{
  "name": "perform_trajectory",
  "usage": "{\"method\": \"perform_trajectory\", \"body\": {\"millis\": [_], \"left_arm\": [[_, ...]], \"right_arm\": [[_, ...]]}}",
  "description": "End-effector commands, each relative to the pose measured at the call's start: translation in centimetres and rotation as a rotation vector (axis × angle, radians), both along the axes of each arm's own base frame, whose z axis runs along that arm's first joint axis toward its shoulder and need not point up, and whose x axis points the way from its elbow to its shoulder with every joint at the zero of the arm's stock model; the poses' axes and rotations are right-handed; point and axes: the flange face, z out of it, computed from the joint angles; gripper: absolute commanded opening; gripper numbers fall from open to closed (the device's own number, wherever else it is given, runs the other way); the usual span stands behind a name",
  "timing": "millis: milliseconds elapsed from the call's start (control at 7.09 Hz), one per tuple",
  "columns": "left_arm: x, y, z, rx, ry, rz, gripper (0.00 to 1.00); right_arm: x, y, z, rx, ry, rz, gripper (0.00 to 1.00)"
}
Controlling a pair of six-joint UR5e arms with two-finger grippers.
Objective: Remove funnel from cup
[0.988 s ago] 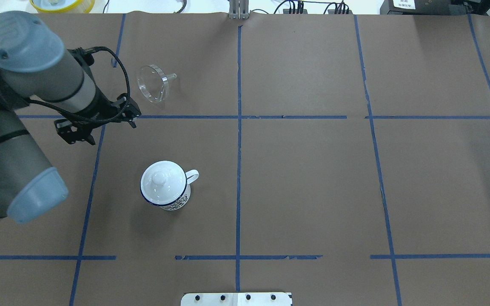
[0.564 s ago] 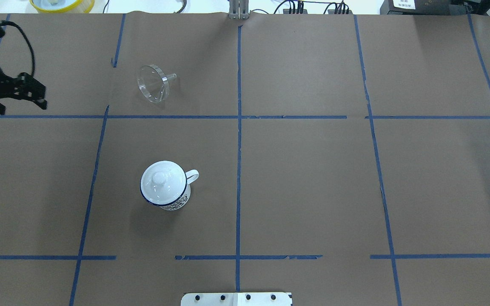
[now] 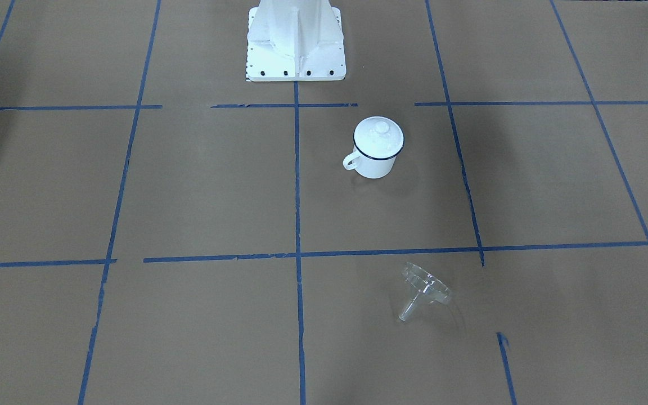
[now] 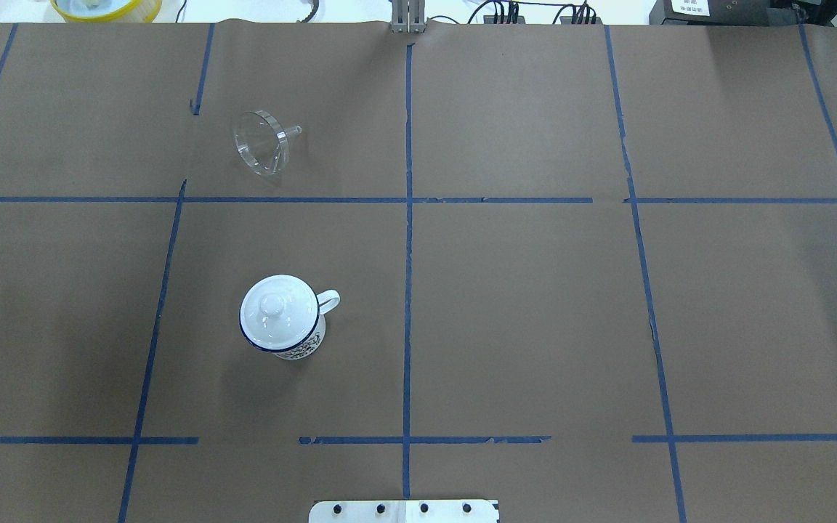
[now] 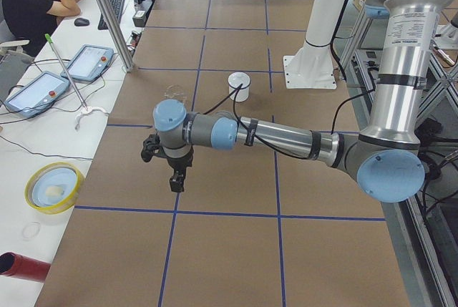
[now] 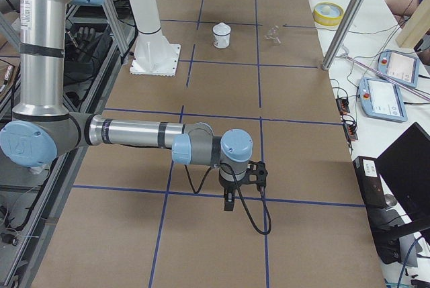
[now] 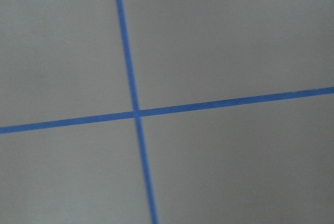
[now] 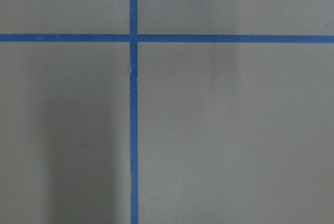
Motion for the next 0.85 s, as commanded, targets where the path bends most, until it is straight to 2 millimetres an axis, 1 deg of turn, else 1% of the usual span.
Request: {"method": "perform_trajectory", "body": {"millis": [0,141,282,423,564,706], "left_arm": [[-4.2,0.9,3.6,0.02,-0.012,0.005,1.0],[-4.1,2.1,4.4,0.004,-0.004,0.004,1.0],[-3.9,2.4,4.6,-0.009,0.0,-0.002,1.0],[-3.9,2.2,4.5,-0.032,0.005,-0.024,1.0],[-3.6,2.5,4.3,-0.124,0.035,-0.088,1.0],[-3.7,2.8,4.1,-0.118,0.034,-0.091,1.0]], "right_arm": [[0.0,0.0,0.0,0.001,0.0,0.0,1.0],[0.0,0.0,0.0,-0.001,0.0,0.0,1.0],[0.0,0.0,0.0,0.001,0.0,0.0,1.0],[0.0,0.0,0.0,0.001,0.0,0.0,1.0],[0.0,0.0,0.0,-0.001,0.0,0.0,1.0],[0.0,0.0,0.0,-0.001,0.0,0.0,1.0]]}}
